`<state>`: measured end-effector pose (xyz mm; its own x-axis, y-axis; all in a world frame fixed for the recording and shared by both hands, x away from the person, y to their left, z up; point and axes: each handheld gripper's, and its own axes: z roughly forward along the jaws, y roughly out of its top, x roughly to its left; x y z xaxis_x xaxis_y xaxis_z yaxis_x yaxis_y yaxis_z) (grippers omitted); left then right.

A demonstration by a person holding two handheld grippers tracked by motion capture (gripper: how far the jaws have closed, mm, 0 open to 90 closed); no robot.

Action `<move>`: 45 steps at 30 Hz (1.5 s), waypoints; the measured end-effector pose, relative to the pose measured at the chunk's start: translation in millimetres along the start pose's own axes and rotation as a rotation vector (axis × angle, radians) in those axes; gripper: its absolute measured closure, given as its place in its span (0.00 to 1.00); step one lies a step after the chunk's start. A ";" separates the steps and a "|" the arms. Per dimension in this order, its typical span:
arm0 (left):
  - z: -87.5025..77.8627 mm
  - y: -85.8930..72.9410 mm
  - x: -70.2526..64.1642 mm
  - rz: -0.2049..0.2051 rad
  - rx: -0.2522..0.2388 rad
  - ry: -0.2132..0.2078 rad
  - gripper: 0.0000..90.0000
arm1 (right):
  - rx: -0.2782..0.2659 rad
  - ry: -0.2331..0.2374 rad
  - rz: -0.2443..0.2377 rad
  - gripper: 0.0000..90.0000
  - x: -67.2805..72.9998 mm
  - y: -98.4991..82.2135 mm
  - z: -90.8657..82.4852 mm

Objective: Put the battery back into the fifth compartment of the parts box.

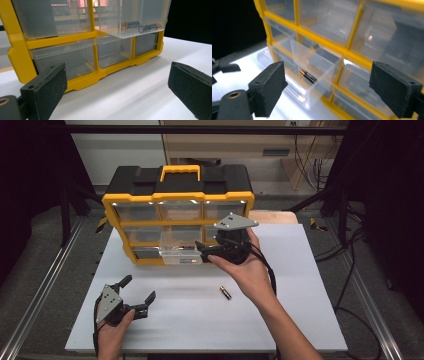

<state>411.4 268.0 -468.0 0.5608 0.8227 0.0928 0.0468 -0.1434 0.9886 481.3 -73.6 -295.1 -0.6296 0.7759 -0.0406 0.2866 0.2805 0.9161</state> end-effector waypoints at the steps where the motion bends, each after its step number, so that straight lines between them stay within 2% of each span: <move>1: 0.0 0.0 -0.1 0.000 0.000 0.000 0.02 | 0.009 -0.003 0.005 0.14 -1.4 -1.9 -0.8; 14: -0.1 -0.3 -0.1 0.003 0.003 0.002 0.02 | 0.082 -0.025 0.049 0.14 -17.1 -41.9 -3.3; 26: -0.3 -0.2 -0.4 0.005 0.002 0.002 0.02 | 0.162 -0.019 0.070 0.13 -19.4 -84.2 5.5; 38: -0.5 -0.2 -0.8 0.006 0.001 0.000 0.02 | 0.225 -0.012 0.090 0.13 -19.9 -115.1 11.0; 45: -0.5 -0.1 -1.1 0.007 0.002 -0.001 0.02 | 0.296 0.006 0.095 0.12 -17.3 -132.2 16.3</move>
<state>410.4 267.4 -468.2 0.5622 0.8209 0.0999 0.0442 -0.1505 0.9876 466.1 -114.9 -422.0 -0.5941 0.8033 0.0427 0.5413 0.3599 0.7599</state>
